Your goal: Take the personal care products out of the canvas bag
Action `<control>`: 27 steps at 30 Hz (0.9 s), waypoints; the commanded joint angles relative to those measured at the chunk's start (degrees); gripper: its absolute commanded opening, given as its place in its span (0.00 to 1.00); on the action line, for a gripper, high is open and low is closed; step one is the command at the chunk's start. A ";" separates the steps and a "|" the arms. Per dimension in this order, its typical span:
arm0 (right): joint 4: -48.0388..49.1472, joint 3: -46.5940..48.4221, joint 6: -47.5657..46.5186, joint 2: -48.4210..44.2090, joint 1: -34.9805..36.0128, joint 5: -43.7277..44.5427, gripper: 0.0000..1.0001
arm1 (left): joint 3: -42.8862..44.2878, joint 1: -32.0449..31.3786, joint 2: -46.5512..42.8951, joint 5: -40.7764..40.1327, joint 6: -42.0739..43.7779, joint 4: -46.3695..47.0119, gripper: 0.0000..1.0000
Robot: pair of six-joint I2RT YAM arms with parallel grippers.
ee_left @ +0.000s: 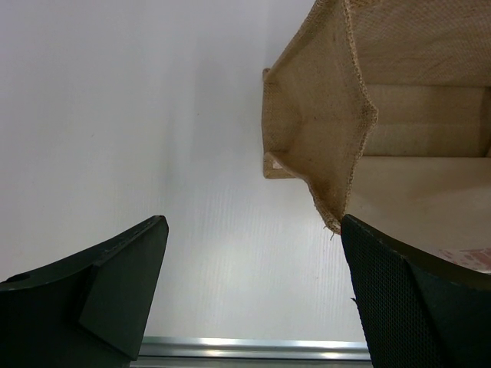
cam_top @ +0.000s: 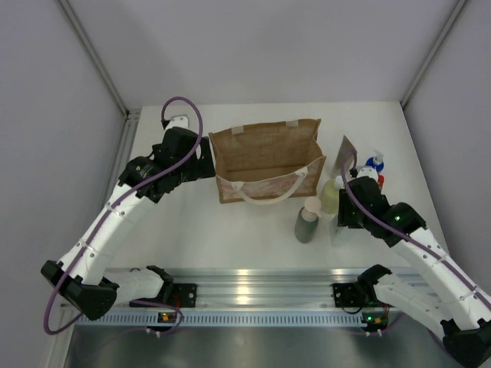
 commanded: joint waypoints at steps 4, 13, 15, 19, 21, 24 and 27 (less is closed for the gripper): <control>10.98 -0.75 0.52 0.32 1.38 1.15 0.01 | -0.44 0.15 0.36 0.59 -0.41 -0.09 0.99; 15.72 -6.20 -0.45 2.42 1.47 0.62 0.02 | -0.96 0.24 0.36 0.68 -0.24 -0.09 0.98; 16.25 -7.00 -0.45 3.04 1.56 0.44 0.02 | -0.88 0.15 0.36 0.68 -0.24 -0.09 0.99; 16.61 -7.61 -0.53 3.66 1.73 0.35 0.13 | -0.35 0.15 0.18 0.94 -0.15 -0.09 0.99; 16.61 -7.70 -0.62 3.22 1.82 0.27 0.23 | -0.26 0.24 0.09 0.77 -0.24 -0.17 0.98; 16.43 -7.18 -0.62 2.78 1.82 0.09 0.42 | -0.09 0.24 -0.35 0.50 0.03 -0.17 0.99; 15.99 -5.95 -0.62 2.08 1.82 -0.08 0.55 | 0.09 0.15 -0.52 -0.02 0.20 -0.09 0.99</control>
